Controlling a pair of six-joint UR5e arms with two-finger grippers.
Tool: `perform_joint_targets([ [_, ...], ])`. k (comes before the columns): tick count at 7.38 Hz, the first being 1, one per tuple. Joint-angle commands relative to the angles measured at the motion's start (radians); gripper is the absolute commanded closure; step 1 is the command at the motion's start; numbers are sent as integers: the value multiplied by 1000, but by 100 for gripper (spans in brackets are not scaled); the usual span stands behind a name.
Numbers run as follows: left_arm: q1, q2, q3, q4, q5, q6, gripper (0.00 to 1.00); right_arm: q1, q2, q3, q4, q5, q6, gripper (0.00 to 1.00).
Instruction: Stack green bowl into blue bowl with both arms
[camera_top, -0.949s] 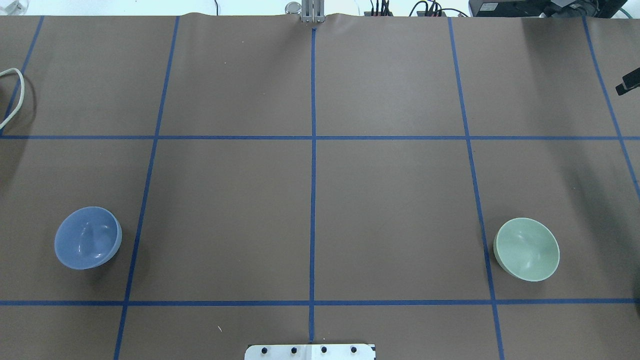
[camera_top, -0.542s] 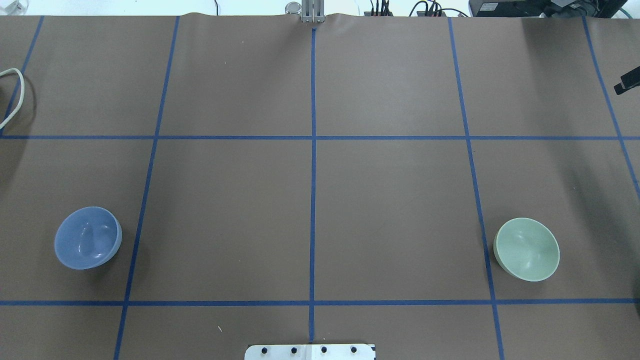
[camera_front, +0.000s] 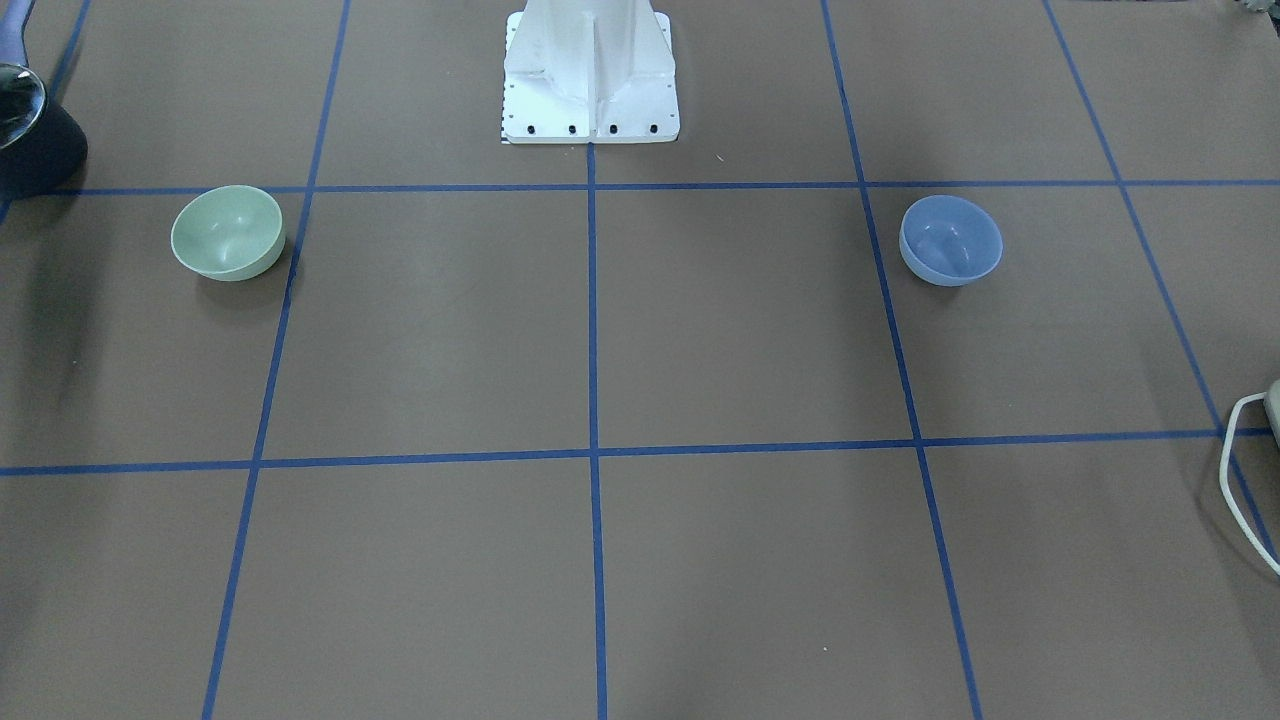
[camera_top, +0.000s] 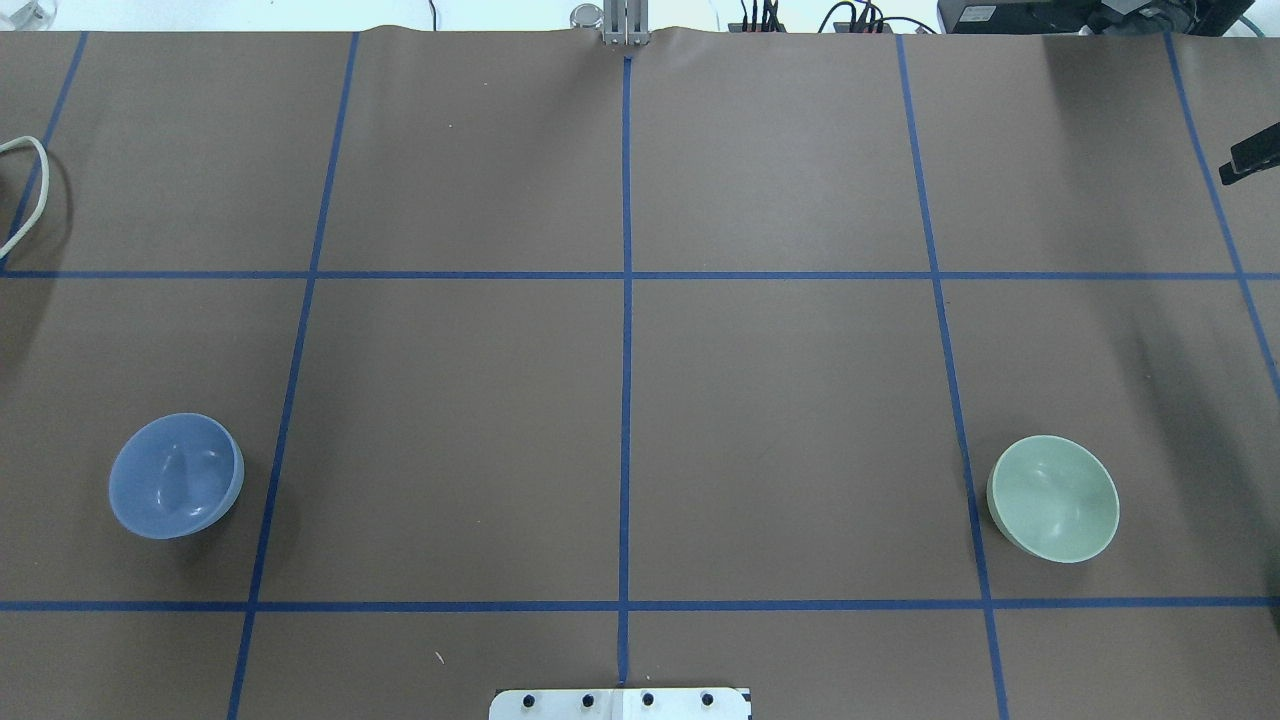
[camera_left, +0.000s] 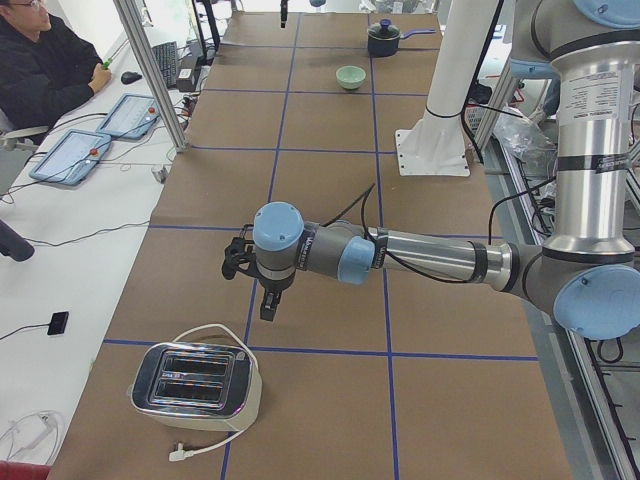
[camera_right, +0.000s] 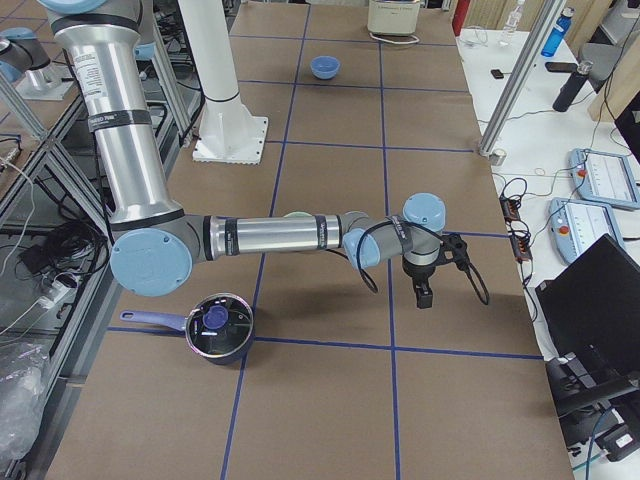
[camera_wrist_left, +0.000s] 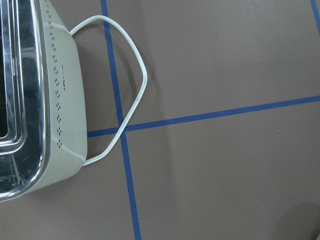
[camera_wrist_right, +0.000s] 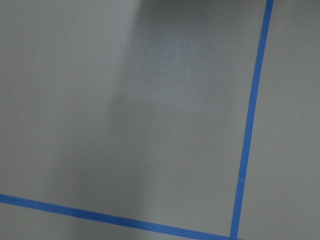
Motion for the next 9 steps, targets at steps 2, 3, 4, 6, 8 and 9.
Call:
perform_joint_targets([
  [2, 5, 34, -48, -48, 1, -147, 3, -14, -158, 174, 0, 63, 28, 0],
  [3, 11, 54, -50, -97, 1, -187, 3, -33, -239, 257, 0, 98, 44, 0],
  [4, 47, 57, -50, -153, 1, -271, 3, -65, -291, 308, 9, 97, 118, 0],
  [6, 162, 74, -50, -270, 58, -447, 3, -119, -362, 382, 16, 91, 170, 0],
  [8, 267, 75, -50, -374, 107, -603, 3, -195, -396, 386, 137, 84, 307, 0],
  [9, 309, 77, -50, -411, 115, -658, 3, -256, -407, 387, 194, 65, 385, 0],
])
